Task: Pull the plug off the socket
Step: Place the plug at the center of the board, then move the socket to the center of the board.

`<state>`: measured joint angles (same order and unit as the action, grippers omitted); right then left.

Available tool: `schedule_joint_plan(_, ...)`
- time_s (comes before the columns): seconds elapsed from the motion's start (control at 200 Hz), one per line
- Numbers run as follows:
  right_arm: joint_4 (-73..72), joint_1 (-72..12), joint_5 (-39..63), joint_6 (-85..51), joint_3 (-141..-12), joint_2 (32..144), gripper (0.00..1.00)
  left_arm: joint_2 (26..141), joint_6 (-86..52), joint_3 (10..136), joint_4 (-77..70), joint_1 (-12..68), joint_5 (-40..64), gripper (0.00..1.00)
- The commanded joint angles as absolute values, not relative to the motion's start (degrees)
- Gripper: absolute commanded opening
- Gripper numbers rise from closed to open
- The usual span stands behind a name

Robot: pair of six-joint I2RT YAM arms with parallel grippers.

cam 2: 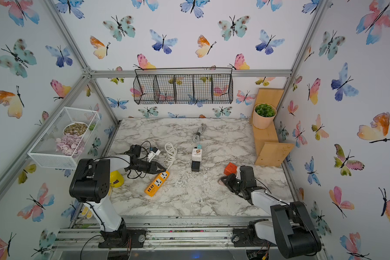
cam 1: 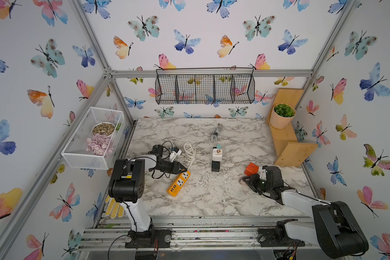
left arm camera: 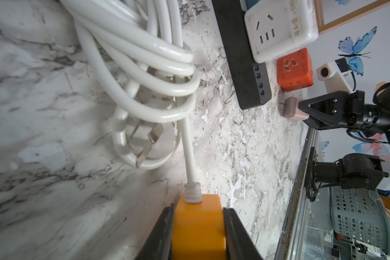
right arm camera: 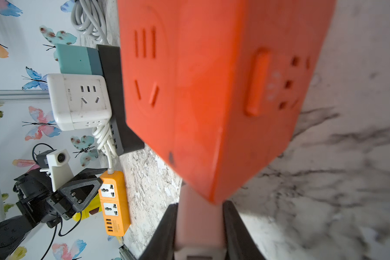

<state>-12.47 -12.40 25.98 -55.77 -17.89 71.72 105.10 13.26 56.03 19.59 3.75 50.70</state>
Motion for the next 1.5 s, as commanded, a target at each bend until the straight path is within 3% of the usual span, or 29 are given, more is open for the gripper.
schedule_joint_plan(0.0,-10.37,-12.22,25.3,-54.08,-16.44,70.96,0.28,107.42,16.09,54.8,20.08,2.81,41.13,0.0)
schedule_joint_plan(0.481,1.09,-12.22,19.2,-50.89,-19.95,66.75,0.64,107.75,16.0,55.02,20.03,2.8,41.16,0.0)
schedule_joint_plan(0.696,11.1,-12.22,13.7,-49.31,-23.49,59.12,0.71,108.54,16.02,55.52,20.1,2.8,41.31,0.0)
schedule_joint_plan(0.911,16.49,-12.29,12.52,-48.43,-26.88,50.82,0.68,108.65,15.9,55.58,20.09,2.74,41.2,0.0)
schedule_joint_plan(1.116,15.48,-15.03,15.17,-48.21,-30.72,51.72,0.63,108.63,15.91,55.99,20.88,2.75,40.69,0.0)
schedule_joint_plan(1.422,10.63,-36.56,4.9,-50.54,-39.22,64.85,0.63,108.46,15.93,56.17,21.01,2.8,39.73,0.0)
schedule_joint_plan(1.497,7.46,-43.03,3.61,-51.4,-42.46,71.03,0.56,108.37,15.95,56.16,21.09,2.8,39.71,0.0)
